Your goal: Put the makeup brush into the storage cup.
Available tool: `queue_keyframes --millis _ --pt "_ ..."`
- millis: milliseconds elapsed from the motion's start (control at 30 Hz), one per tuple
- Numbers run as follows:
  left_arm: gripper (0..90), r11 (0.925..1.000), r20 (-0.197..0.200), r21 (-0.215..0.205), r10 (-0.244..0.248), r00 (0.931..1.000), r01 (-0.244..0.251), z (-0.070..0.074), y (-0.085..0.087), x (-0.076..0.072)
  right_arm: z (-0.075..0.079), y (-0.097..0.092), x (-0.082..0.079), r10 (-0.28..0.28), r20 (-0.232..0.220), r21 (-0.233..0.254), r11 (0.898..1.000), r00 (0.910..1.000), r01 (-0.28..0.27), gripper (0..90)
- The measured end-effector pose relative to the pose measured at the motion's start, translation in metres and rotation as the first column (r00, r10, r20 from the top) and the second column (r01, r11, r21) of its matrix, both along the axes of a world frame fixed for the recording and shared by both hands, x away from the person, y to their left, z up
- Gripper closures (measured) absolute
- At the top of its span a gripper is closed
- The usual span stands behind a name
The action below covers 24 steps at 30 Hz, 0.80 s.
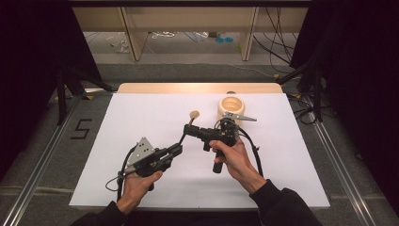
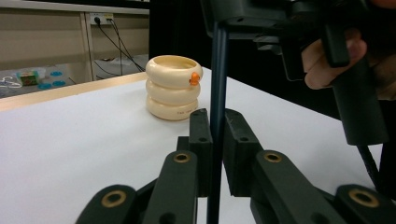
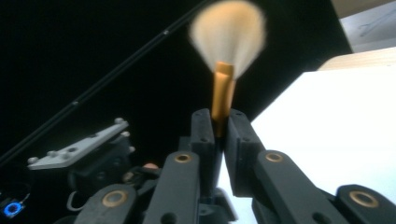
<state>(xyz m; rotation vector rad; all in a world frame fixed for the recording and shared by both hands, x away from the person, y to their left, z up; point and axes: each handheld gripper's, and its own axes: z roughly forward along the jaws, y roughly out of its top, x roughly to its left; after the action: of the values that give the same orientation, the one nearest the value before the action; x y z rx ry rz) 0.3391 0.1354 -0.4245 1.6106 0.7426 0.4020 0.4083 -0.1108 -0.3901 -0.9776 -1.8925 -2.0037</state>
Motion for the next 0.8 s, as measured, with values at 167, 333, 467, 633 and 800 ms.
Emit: queue_keyframes --millis 167,333,467,633,800 --pt "62.8 0.9992 -0.003 0.040 0.003 1.0000 -0.003 -0.001 -0.002 0.000 0.005 0.001 -0.002 0.013 0.053 -0.028 1.000 0.9985 -0.012 83.5" --pt "51.6 0.9981 -0.012 0.062 0.005 0.9999 -0.004 0.000 -0.002 0.000 0.013 0.003 -0.006 0.027 0.146 -0.101 0.995 0.9889 -0.013 83.5" --pt "44.6 0.9979 -0.032 0.064 0.012 0.9994 -0.010 -0.001 -0.001 0.001 0.018 0.002 -0.007 0.035 0.200 -0.151 0.988 0.9791 -0.004 83.5" --pt "41.0 0.9952 -0.030 0.098 0.015 0.9994 -0.012 -0.002 0.002 0.001 0.019 0.000 -0.007 0.036 0.229 -0.196 0.981 0.9728 0.010 83.5" --pt "38.0 0.9954 -0.073 0.096 0.018 0.9972 -0.011 -0.005 0.007 -0.001 0.022 -0.005 -0.004 0.022 0.262 -0.228 0.973 0.9649 0.040 83.5"
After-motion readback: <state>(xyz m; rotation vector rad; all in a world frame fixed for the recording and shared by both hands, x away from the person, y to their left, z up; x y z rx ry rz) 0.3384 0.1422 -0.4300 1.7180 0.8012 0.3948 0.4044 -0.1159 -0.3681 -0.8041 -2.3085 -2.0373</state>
